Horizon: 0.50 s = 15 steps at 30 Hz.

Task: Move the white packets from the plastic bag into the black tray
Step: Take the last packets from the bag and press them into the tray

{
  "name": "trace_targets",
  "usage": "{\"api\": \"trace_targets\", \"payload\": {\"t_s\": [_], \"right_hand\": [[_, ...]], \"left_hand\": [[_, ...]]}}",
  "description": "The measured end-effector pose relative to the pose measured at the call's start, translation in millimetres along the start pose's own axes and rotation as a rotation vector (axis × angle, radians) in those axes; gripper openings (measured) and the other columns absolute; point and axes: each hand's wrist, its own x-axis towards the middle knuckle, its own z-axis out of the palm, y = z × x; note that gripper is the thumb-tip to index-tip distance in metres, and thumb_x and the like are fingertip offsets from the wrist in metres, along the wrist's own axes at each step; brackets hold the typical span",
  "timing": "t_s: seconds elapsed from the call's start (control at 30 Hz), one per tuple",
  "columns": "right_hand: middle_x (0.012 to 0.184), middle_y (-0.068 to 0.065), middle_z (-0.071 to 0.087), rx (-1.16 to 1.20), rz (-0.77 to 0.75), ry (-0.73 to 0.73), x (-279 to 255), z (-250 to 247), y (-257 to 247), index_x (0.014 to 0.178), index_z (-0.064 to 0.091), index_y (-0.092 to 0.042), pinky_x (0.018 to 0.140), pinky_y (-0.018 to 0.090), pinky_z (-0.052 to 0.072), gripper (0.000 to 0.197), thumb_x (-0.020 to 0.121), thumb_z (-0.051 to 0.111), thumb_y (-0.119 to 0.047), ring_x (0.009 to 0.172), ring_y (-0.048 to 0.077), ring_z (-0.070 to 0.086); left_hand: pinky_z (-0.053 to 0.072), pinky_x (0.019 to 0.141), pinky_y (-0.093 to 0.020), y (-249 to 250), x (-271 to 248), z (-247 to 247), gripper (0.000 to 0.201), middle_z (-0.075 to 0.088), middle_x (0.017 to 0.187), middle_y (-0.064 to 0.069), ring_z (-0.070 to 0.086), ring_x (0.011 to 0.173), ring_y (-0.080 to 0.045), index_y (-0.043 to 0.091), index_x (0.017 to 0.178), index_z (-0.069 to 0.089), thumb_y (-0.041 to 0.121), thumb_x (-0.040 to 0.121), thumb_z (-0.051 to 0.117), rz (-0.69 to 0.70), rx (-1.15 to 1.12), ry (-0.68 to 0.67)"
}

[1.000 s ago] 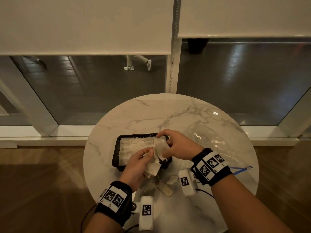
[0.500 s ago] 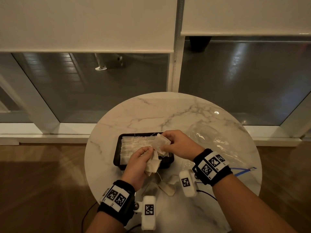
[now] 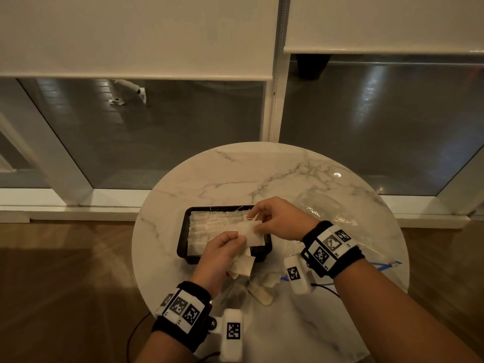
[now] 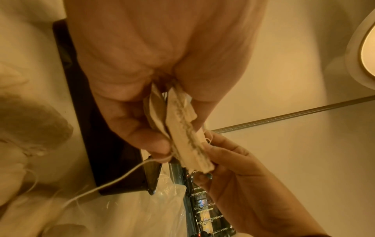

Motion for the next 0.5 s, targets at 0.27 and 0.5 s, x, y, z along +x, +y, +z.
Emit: {"api": "trace_targets", "payload": {"t_s": [0.27, 0.5], "right_hand": [[0.08, 0.001, 0.072, 0.011, 0.085, 0.055, 15, -2, 12, 0.089, 0.073, -0.016, 0.069, 0.024, 0.059, 0.001, 0.089, 0.074, -0.017, 0.068, 0.01, 0.069], [0.088, -0.004, 0.067, -0.281, 0.175, 0.014, 39, 6, 26, 0.091, 0.073, -0.016, 0.074, 0.021, 0.047, 0.003, 0.091, 0.071, -0.019, 0.085, 0.011, 0.062]], "left_hand": [[0.05, 0.064, -0.033, -3, 4, -6, 0.009, 0.068, 0.092, -0.008, 0.064, 0.079, -0.021, 0.009, 0.099, 0.071, 0.014, 0.097, 0.064, -0.003, 0.01, 0.123], [0.051, 0.059, -0.03, -3, 7, -15, 0.012, 0.071, 0.105, -0.009, 0.066, 0.086, -0.02, 0.015, 0.104, 0.071, 0.012, 0.097, 0.062, -0.009, 0.04, 0.218]]}}
